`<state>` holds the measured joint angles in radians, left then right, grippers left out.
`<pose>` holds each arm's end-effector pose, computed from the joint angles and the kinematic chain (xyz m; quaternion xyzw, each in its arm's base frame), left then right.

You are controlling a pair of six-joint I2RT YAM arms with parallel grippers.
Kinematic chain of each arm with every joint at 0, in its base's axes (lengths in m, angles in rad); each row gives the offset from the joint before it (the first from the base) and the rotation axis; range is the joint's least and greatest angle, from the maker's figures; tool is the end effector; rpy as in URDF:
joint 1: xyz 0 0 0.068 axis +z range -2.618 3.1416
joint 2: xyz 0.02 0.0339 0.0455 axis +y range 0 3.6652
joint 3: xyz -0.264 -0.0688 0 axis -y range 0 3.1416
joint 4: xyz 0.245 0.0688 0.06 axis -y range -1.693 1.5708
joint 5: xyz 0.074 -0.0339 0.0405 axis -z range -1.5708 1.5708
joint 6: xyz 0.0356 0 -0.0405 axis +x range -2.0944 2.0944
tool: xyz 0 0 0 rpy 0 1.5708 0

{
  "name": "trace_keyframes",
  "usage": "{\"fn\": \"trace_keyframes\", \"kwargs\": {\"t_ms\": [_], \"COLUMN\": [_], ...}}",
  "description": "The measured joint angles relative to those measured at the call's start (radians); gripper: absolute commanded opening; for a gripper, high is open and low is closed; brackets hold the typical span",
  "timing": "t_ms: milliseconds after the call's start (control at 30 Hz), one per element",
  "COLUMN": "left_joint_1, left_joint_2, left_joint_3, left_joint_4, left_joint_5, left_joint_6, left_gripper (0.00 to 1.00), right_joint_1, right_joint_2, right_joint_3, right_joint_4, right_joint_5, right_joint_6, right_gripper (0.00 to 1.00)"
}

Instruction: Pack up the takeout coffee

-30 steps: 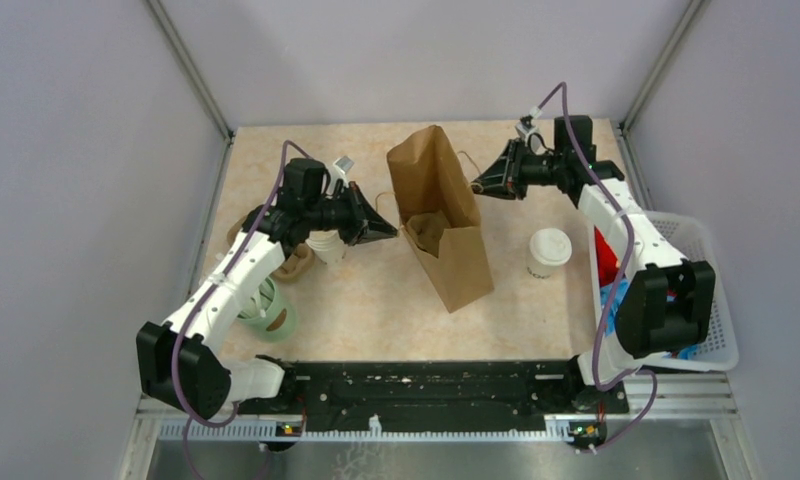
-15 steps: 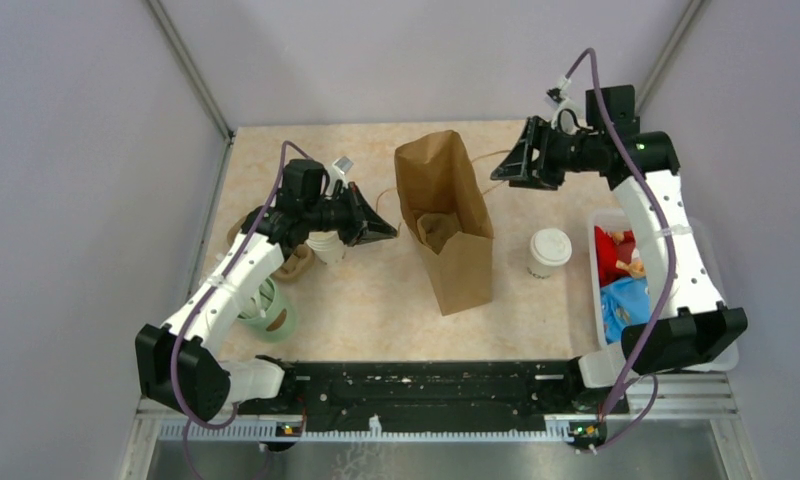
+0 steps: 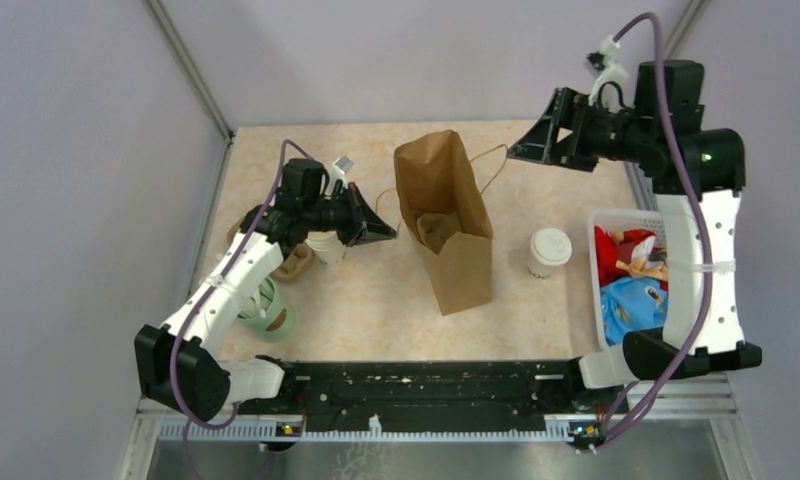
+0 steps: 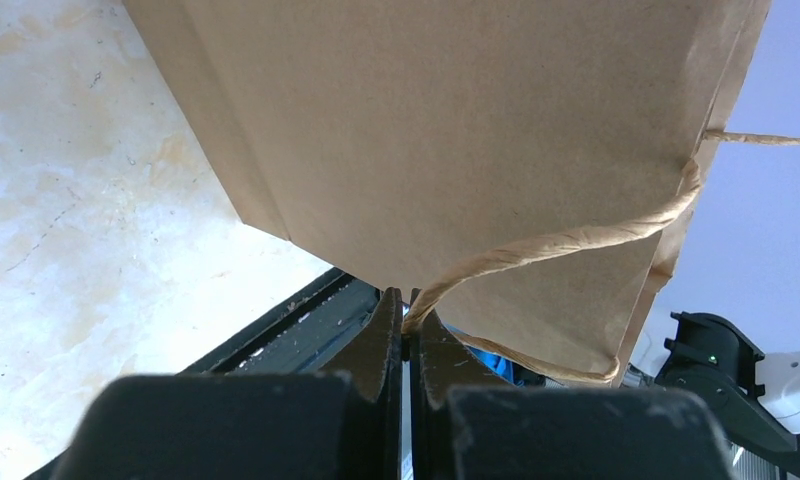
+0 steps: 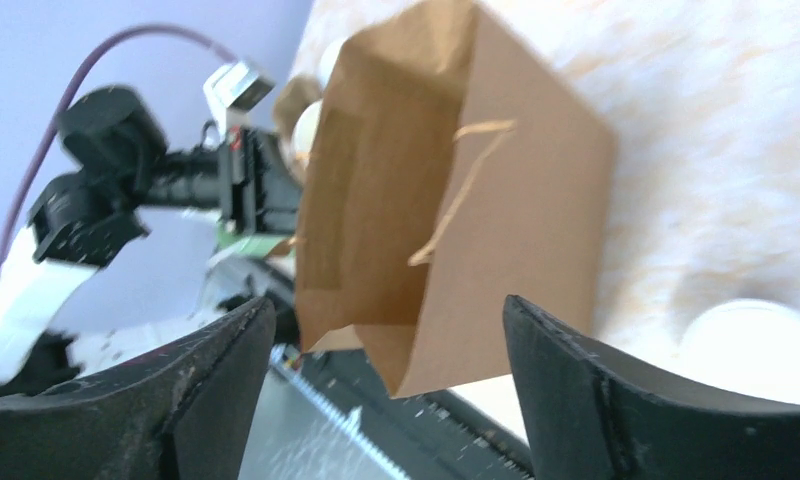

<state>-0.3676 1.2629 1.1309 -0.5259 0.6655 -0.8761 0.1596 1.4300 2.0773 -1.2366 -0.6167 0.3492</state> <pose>0.2454 -0.1181 0.3299 -0.0740 0.8573 -0.4810 0.1678 0.2217 0.0565 0.5132 -0.0628 0.8501 0.3721 0.3672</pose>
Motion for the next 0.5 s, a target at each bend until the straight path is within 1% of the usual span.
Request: {"fn": "trace_keyframes", "kwargs": {"t_ms": [67,100,167,200,233,333,400,500], "left_joint_1": [0.000,0.000,0.000,0.000,0.000,0.000,0.000,0.000], "left_joint_2": [0.000,0.000,0.002,0.003,0.006,0.012,0.016,0.025], "left_joint_3": [0.004,0.007,0.017,0.024,0.033,0.048,0.051,0.052], "left_joint_4": [-0.002,-0.003,-0.006,-0.009,-0.011,-0.016,-0.018,-0.022], "left_joint_5": [0.001,0.003,0.005,0.008,0.010,0.016,0.023,0.031], "left_joint_6": [0.003,0.004,0.008,0.011,0.013,0.016,0.019,0.020], "left_gripper": [0.00,0.00,0.00,0.00,0.00,0.00,0.00,0.00], "right_joint_1": [-0.009,-0.013,-0.019,-0.019,-0.020,-0.039,-0.055,-0.064], "right_joint_2": [-0.006,-0.016,-0.039,-0.051,-0.065,-0.075,-0.061,-0.024], "right_joint_3": [0.071,0.087,0.076,0.052,0.010,-0.122,-0.221,-0.376], "right_joint_4": [-0.021,-0.033,-0.068,-0.076,-0.093,-0.105,-0.106,-0.074], "right_joint_5": [0.092,0.167,0.322,0.389,0.474,0.618,0.654,0.664], "right_joint_6": [-0.015,-0.028,-0.047,-0.052,-0.055,-0.058,-0.059,-0.060], "right_gripper": [0.89,0.93,0.98,0.99,0.99,0.99,0.99,0.99]}}
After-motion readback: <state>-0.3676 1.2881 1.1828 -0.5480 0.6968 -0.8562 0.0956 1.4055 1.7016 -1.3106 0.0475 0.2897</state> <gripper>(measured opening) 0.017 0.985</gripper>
